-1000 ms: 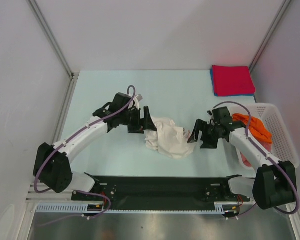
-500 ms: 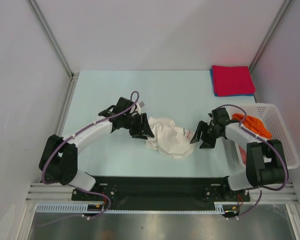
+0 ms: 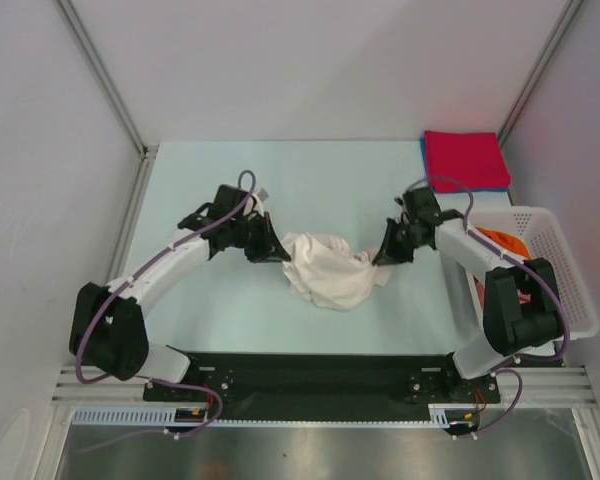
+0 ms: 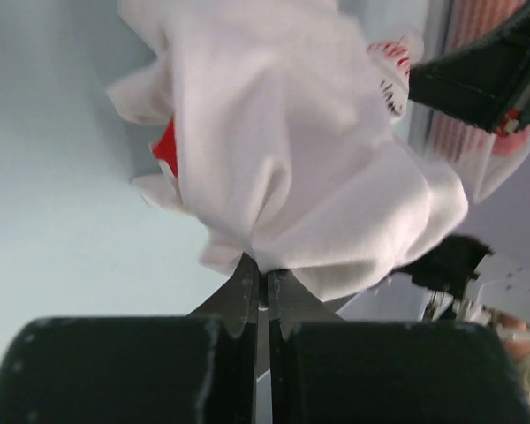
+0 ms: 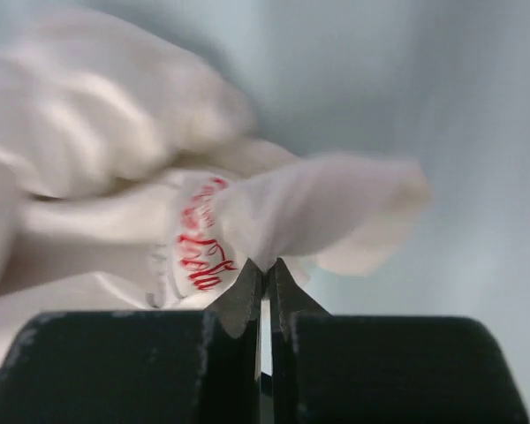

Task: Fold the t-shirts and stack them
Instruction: Flatten the tshirt out

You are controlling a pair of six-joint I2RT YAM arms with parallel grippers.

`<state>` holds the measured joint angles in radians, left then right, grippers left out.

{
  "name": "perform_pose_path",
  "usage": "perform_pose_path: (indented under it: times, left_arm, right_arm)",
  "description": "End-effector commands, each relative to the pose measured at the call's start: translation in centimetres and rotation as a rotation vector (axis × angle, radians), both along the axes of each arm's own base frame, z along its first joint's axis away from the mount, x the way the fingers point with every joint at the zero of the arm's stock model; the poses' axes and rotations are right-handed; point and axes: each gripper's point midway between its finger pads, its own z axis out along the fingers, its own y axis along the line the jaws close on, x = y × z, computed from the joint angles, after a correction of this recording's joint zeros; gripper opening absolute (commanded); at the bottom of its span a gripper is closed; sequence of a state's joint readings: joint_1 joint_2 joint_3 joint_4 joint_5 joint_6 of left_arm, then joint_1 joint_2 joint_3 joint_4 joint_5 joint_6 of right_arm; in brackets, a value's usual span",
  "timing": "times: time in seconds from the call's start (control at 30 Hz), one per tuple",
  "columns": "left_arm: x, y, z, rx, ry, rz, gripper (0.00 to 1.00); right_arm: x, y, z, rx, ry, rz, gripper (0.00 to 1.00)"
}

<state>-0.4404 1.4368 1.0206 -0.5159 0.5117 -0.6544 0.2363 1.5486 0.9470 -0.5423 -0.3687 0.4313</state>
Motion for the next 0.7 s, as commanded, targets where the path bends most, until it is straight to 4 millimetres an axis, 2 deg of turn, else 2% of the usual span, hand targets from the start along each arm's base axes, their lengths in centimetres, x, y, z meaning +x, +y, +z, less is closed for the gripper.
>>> perform_pose_path:
  times: [0.0, 0.03, 0.07, 0.1, 0.13, 0.17, 0.2, 0.23, 0.27, 0.3, 0.33, 0.37, 0.4, 0.43, 0.47, 0.53, 0.6, 0.63, 0.67]
  left_arm:
    - [3.2, 3.8, 9.0, -0.015, -0.245, 0.155, 0.00]
    - [3.2, 5.1, 11.8, -0.016, -0.305, 0.189, 0.00]
    - [3.4, 6.2, 13.3, -0.022, -0.342, 0.222, 0.00]
    - [4.0, 8.1, 14.7, -0.023, -0.373, 0.287, 0.00]
    - [3.6, 9.2, 17.8, -0.053, -0.445, 0.322, 0.00]
    - [3.5, 10.2, 19.2, -0.058, -0.477, 0.356, 0.00]
    - [3.6, 11.8, 20.6, -0.052, -0.514, 0.411, 0.00]
    - [3.2, 12.8, 23.0, -0.039, -0.566, 0.453, 0.00]
    - [2.3, 13.5, 25.1, -0.043, -0.622, 0.477, 0.00]
    - [1.8, 14.3, 26.8, -0.044, -0.675, 0.502, 0.00]
    - [0.8, 14.8, 29.7, -0.053, -0.750, 0.518, 0.00]
    - [0.2, 15.6, 31.4, -0.039, -0.804, 0.552, 0.00]
    - [-0.4, 16.2, 32.9, -0.029, -0.842, 0.574, 0.00]
    - [-1.9, 16.7, 35.8, -0.024, -0.914, 0.589, 0.00]
    - [-2.3, 17.3, 37.0, -0.012, -0.947, 0.614, 0.00]
    - [-3.7, 17.6, 39.5, -0.023, -1.020, 0.625, 0.00]
    - [-4.2, 17.4, 40.1, -0.043, -1.036, 0.623, 0.00]
    - [-3.7, 17.1, 39.3, -0.054, -1.010, 0.613, 0.00]
    - [-3.4, 16.7, 38.5, -0.063, -0.982, 0.600, 0.00]
  right_arm:
    - [5.1, 5.1, 9.5, 0.025, -0.255, 0.098, 0.00]
    - [5.9, 6.0, 11.3, 0.041, -0.284, 0.103, 0.00]
    - [8.0, 7.7, 15.1, 0.075, -0.359, 0.117, 0.00]
    - [8.7, 8.9, 17.0, 0.101, -0.389, 0.136, 0.00]
    - [8.9, 10.5, 18.6, 0.124, -0.408, 0.165, 0.00]
    - [9.1, 11.5, 20.0, 0.141, -0.409, 0.188, 0.00]
    - [10.4, 13.4, 23.7, 0.196, -0.476, 0.218, 0.00]
    - [10.1, 15.1, 25.9, 0.233, -0.507, 0.259, 0.00]
    - [9.7, 16.0, 27.3, 0.254, -0.518, 0.287, 0.00]
    - [9.8, 17.3, 31.5, 0.306, -0.607, 0.313, 0.00]
    - [9.3, 17.9, 33.1, 0.336, -0.633, 0.335, 0.00]
    - [8.5, 18.7, 34.7, 0.383, -0.645, 0.348, 0.00]
    - [7.4, 19.1, 37.7, 0.447, -0.696, 0.375, 0.00]
    - [6.7, 19.2, 38.8, 0.479, -0.712, 0.387, 0.00]
    - [6.3, 19.3, 40.6, 0.523, -0.755, 0.391, 0.00]
    - [5.3, 18.4, 42.3, 0.560, -0.799, 0.392, 0.00]
    - [5.9, 16.6, 41.7, 0.555, -0.789, 0.352, 0.00]
    - [6.2, 15.6, 40.5, 0.537, -0.759, 0.323, 0.00]
    - [6.2, 14.4, 37.7, 0.507, -0.681, 0.287, 0.00]
